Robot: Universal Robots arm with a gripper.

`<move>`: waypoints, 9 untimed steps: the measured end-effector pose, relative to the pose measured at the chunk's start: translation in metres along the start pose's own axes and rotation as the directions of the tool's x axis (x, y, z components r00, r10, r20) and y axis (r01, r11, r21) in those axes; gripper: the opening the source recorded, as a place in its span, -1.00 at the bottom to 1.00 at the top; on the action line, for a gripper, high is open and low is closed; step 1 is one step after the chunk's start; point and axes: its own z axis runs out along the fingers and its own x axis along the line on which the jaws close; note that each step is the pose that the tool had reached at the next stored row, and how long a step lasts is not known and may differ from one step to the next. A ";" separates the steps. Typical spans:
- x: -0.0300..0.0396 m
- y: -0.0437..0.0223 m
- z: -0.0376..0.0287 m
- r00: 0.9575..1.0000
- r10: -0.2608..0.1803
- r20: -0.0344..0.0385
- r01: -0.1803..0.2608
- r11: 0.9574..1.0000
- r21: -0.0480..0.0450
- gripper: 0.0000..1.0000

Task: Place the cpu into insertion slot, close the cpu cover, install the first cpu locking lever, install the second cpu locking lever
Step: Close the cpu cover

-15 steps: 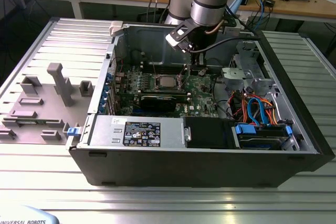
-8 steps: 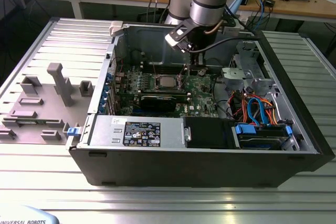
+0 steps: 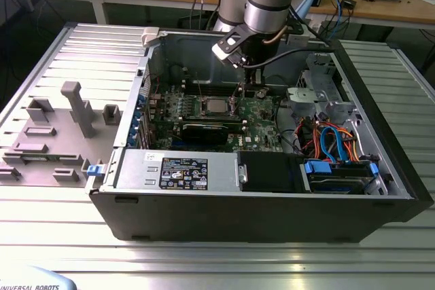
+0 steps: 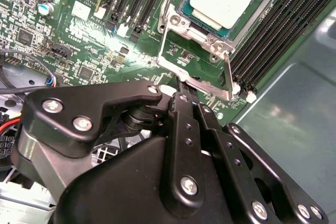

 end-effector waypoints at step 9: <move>0.0000 -0.0016 0.0000 1.000 0.000 0.000 0.000 1.000 0.000 -0.79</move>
